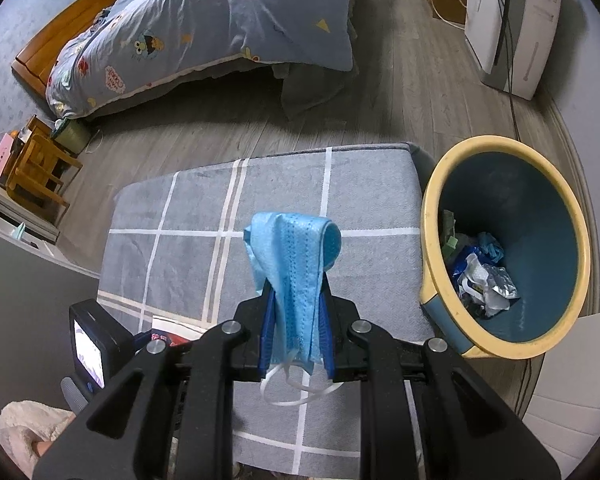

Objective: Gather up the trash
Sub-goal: 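Grasp the red-and-white paper cup with the left gripper while the right gripper grasps the blue mask, then carry the paper cup and mask over the bin and release both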

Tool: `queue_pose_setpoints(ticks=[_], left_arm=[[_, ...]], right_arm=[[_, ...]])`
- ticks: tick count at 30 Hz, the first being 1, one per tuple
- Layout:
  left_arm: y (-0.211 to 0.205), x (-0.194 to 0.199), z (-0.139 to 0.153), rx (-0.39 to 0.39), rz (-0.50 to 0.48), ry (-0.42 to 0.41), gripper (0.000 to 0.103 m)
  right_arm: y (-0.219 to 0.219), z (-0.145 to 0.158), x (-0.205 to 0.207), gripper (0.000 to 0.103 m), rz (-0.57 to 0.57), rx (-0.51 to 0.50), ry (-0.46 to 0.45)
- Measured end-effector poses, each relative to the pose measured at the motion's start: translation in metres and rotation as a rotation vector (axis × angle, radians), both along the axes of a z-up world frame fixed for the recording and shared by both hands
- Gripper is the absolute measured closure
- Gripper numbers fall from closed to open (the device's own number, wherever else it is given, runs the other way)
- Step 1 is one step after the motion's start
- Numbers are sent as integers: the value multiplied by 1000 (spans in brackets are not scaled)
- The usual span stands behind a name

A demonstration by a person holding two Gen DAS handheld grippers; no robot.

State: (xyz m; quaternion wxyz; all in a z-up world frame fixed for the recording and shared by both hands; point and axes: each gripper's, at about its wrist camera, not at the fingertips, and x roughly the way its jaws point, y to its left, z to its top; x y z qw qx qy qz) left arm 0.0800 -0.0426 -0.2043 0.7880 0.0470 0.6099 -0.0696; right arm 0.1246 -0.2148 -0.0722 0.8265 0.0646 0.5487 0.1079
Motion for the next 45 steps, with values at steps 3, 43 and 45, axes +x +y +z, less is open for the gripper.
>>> queue_pose_setpoints(ticks=[3, 43, 45], left_arm=[[-1, 2, 8, 0, -16, -24, 11], [-277, 95, 93, -122, -584, -352, 10], [-284, 98, 86, -109, -587, -355, 10]], right_arm=[[0, -1, -1, 85, 2, -1, 11], [-274, -47, 38, 79, -542, 105, -1], [-278, -47, 37, 67, -563, 133, -9]])
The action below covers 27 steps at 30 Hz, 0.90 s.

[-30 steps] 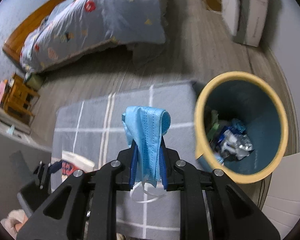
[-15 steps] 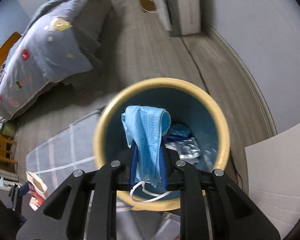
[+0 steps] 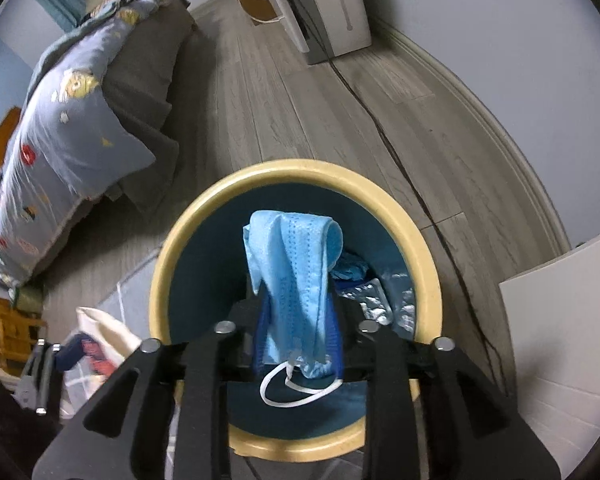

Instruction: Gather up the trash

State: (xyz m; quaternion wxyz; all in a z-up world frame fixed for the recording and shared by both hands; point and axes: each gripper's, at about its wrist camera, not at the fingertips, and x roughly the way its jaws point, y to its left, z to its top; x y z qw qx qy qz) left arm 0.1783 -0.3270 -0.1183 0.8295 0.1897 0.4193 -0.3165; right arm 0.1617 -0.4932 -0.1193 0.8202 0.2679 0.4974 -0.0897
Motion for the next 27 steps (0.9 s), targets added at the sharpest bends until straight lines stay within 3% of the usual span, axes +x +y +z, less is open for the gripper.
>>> queue_pose_setpoints(ticks=[2, 3, 9, 14, 19, 23, 27], left_arm=[[1, 1, -7, 4, 10, 7, 9], [1, 1, -10, 5, 17, 11, 8], [5, -3, -12, -3, -1, 13, 6], [15, -8, -2, -9, 9, -2, 6], [43, -19, 31, -63, 55, 3, 5], [64, -40, 74, -126, 89, -62, 5], [76, -64, 108, -202, 71, -66, 5]], right_arm=[[-4, -1, 1, 53, -20, 28, -7], [-4, -1, 1, 51, -23, 33, -8], [-2, -2, 4, 49, -20, 22, 5], [-1, 10, -5, 41, -23, -12, 17], [3, 50, -30, 21, -10, -79, -41], [16, 88, -56, 5, -15, -159, -84], [27, 128, -90, 6, -42, -203, -123]])
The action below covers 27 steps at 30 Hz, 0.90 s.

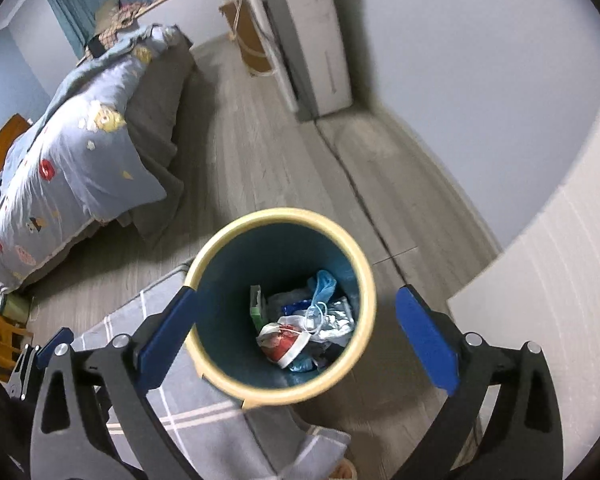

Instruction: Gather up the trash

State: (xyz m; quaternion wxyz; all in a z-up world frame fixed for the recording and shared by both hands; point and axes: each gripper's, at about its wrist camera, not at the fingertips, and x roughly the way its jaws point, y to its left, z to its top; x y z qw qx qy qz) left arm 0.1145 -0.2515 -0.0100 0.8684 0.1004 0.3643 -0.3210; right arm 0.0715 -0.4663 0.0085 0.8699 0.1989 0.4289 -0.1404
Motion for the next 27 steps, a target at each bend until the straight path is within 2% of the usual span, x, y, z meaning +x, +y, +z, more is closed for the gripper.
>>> queue_pose_setpoints(ticks=[3, 5, 7, 11, 14, 17, 21, 27], left_arm=[[9, -20, 20, 1, 43, -15, 5], [13, -29, 28, 19, 93, -32, 5], [17, -35, 30, 11, 116, -13, 5], [24, -32, 17, 16, 173, 59, 5], [27, -30, 6, 72, 220, 39, 5], [26, -27, 0, 137, 214, 10, 5], [25, -25, -5, 163, 187, -19, 5], [26, -21, -7, 108, 145, 30, 5]], right_arm=[[14, 18, -28, 6, 33, -93, -8], [24, 20, -44, 6, 66, -161, 6], [29, 17, -58, 6, 81, -204, 11], [31, 5, -73, 6, 59, -195, -17], [37, -6, -76, 6, 73, -216, -44], [45, -18, -63, 6, 125, -243, -29], [51, -29, -49, 6, 161, -242, 0], [54, -39, -44, 6, 173, -247, 41]])
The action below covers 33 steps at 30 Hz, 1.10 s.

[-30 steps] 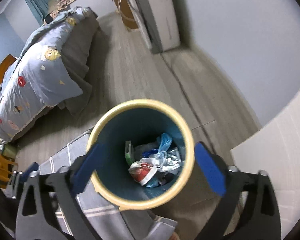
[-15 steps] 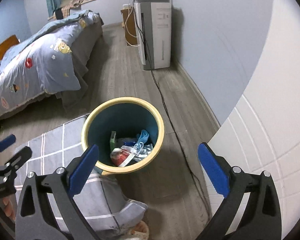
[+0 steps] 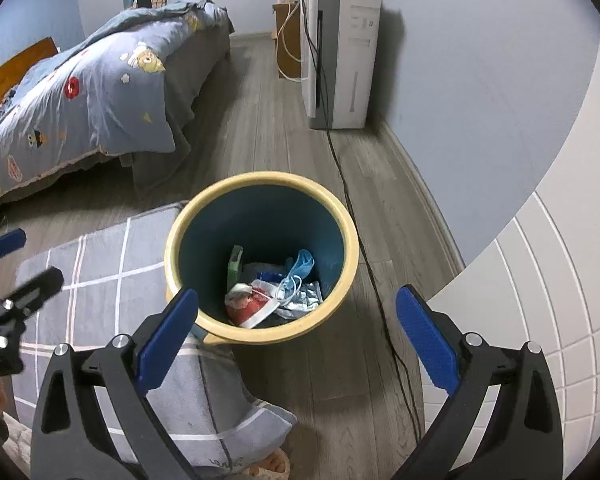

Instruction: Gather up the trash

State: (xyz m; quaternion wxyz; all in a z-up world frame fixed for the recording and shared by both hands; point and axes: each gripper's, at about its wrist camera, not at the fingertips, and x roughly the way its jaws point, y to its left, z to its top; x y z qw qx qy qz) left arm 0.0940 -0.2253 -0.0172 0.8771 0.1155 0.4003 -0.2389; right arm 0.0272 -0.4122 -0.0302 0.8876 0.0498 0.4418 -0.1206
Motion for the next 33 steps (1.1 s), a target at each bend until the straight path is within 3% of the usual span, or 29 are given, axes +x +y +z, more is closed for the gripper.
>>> queue_pose_setpoints(ticks=[7, 33], left_arm=[[-5, -5, -3, 25, -16, -11, 5], [-5, -11, -4, 27, -29, -6, 5]], right_arm=[[-10, -2, -3, 6, -35, 40, 0], [-10, -5, -4, 6, -46, 27, 17]])
